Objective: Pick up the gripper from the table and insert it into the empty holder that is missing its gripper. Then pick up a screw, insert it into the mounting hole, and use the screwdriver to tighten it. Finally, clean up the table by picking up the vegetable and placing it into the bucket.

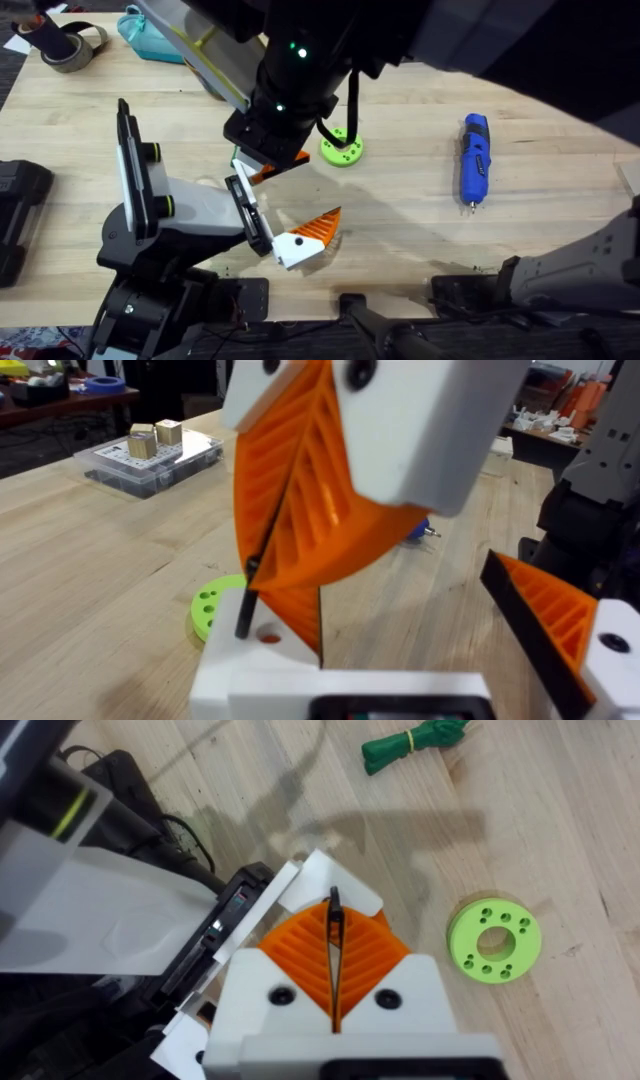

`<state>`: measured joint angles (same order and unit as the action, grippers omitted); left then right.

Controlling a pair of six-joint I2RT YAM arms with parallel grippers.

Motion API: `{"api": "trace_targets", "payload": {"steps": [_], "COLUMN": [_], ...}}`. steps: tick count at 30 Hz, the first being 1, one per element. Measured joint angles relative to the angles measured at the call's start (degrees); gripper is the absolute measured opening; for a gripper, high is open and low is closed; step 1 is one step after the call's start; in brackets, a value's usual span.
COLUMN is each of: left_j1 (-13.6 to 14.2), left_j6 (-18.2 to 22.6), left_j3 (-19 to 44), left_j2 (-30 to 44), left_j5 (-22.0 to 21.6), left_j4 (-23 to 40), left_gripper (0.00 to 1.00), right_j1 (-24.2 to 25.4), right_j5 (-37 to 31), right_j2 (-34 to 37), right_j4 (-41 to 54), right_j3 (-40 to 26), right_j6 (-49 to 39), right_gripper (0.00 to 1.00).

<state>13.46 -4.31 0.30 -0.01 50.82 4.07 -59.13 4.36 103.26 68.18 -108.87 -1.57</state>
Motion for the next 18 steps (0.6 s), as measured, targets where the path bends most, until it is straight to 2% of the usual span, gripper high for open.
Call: {"api": "trace_targets", "payload": {"steps": [12, 18], "left_j1": [0.0, 0.0], "left_j6": [0.0, -0.1], "left_j3": [0.0, 0.0], "left_j2": [0.0, 0.0], "left_j5": [0.0, 0.0], "left_j4": [0.0, 0.0], "left_gripper": [0.986, 0.986], "right_j1": [0.4, 0.4], "right_j5": [0.0, 0.0], "right_j2": [-0.6, -2.4], "right_j4": [0.0, 4.5], "right_j3": [0.0, -1.1], "right_j6": [-0.4, -1.8], "right_gripper": [0.013, 0.013]}}
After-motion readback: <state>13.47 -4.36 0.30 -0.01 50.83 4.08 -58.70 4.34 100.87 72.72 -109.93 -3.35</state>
